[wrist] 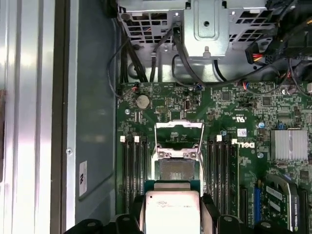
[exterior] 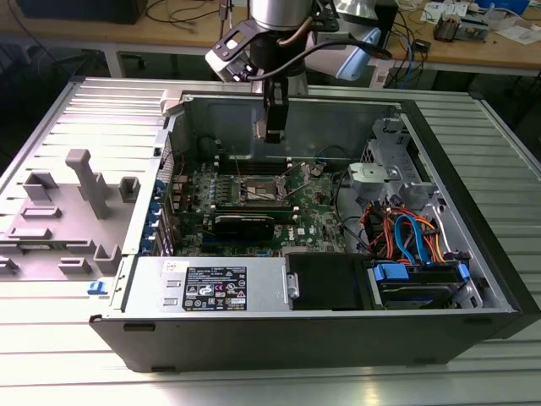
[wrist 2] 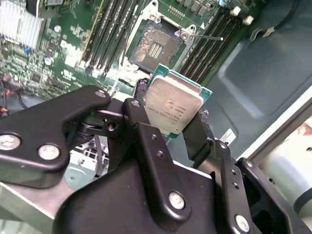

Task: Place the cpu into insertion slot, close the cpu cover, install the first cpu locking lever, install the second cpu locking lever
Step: 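Place the cpu into insertion slot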

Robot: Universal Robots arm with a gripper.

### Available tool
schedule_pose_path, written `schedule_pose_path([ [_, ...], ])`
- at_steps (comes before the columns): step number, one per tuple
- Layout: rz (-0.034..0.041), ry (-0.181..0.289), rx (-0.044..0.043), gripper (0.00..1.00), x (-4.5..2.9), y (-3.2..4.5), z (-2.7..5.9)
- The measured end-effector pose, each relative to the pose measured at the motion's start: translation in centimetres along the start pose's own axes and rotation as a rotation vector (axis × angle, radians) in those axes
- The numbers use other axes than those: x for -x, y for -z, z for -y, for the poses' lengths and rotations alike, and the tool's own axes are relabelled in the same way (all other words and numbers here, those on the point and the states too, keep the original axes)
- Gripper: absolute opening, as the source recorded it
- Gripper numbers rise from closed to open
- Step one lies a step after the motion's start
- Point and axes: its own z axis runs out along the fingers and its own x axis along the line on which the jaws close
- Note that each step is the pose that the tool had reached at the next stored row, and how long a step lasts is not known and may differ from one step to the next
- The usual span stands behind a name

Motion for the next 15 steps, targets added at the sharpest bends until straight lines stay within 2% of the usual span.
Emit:
schedule_pose_path([
  [2, 0.0001, -0.005, 0.0006, 0.54, 0.01, -0.32, -0.01],
  [3, 0.0003, -0.005, 0.0038, 0.54, 0.01, -0.47, -0.02],
  [6, 0.0022, -0.004, 0.0255, 0.54, 0.02, -0.67, -0.01],
  [7, 0.0021, -0.004, 0.0295, 0.54, 0.02, -0.85, -0.02],
  [15, 0.0023, -0.004, 0.0306, 0.54, 0.05, -1.94, -0.01],
])
